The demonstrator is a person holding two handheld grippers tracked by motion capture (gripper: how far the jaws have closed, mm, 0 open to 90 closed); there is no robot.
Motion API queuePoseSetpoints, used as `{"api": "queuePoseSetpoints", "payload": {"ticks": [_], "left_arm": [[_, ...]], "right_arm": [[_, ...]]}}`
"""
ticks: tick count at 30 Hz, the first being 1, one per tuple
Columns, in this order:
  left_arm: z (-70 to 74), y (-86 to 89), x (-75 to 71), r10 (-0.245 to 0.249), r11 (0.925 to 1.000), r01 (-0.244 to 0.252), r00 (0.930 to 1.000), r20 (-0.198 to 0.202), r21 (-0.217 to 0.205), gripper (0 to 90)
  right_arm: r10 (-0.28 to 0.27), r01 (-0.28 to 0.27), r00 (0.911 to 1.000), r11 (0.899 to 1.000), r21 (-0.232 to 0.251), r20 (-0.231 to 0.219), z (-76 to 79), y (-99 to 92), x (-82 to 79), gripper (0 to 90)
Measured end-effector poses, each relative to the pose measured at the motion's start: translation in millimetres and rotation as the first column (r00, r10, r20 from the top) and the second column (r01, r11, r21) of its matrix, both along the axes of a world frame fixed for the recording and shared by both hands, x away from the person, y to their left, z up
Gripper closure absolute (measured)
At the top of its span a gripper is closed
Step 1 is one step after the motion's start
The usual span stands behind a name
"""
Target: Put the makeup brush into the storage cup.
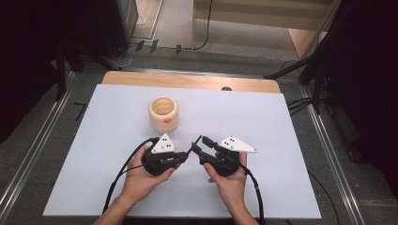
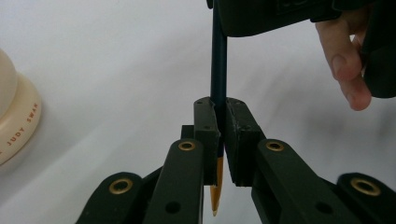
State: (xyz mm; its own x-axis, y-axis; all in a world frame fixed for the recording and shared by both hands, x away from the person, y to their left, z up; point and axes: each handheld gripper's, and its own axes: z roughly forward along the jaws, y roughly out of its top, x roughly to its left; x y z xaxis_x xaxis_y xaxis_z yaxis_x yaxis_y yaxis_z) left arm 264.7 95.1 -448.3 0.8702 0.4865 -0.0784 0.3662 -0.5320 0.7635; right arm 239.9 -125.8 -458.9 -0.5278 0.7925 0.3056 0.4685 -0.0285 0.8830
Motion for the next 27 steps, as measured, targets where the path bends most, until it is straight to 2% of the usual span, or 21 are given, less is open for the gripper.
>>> {"api": "queuePoseSetpoints", "payload": {"ticks": [17,27], "left_arm": [[-1.7,-6.0,-3.1,-0.019,0.9998,0.019,0.9998,0.002,0.007,85.7],[-2.5,-6.9,-3.5,-0.02,0.9998,0.02,0.9998,0.004,0.008,85.7]], "right_arm": [[-0.002,0.003,0.9994,0.999,0.043,-0.034,-5.2,1.2,0.9,59.7],[-0.009,0.012,0.9995,0.995,0.103,-0.031,-6.4,-0.6,-0.6,66.1]]}}
